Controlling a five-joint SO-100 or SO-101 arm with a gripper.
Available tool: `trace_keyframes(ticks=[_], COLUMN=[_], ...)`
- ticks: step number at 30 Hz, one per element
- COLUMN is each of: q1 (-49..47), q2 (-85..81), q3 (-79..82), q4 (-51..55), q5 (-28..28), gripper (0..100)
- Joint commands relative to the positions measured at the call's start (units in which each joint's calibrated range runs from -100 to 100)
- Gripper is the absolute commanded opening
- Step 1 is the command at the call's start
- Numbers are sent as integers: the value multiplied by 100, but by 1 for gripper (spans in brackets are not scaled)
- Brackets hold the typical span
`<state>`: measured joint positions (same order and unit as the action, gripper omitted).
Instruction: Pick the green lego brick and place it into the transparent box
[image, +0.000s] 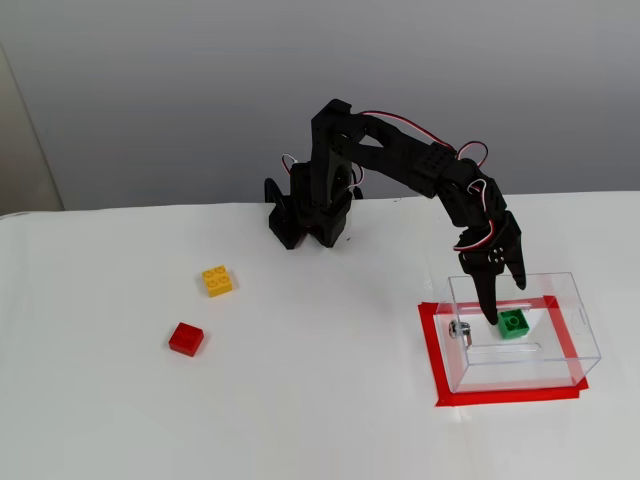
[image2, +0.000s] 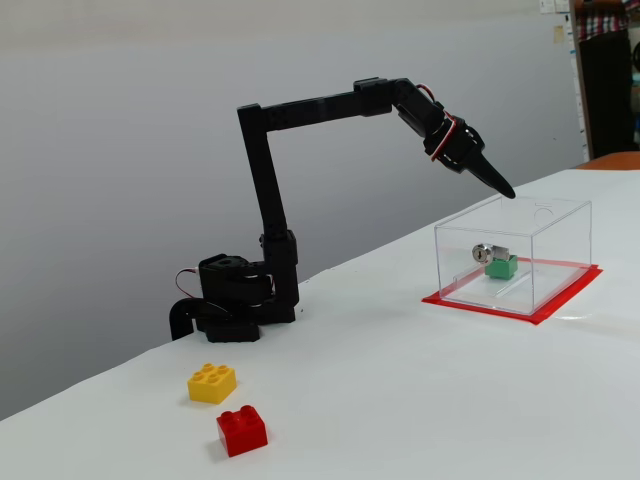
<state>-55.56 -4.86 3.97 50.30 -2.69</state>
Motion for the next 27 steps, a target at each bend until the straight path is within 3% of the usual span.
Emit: trace_keyframes(ticks=[1,8,16,27], q1=[58,66,413,1751], q2=[-137,-316,-918,-3302], q3=[-189,-171,317,2568], q4=[-52,27,27,18], q5=[18,18,23,18], gripper=[19,4,3,3])
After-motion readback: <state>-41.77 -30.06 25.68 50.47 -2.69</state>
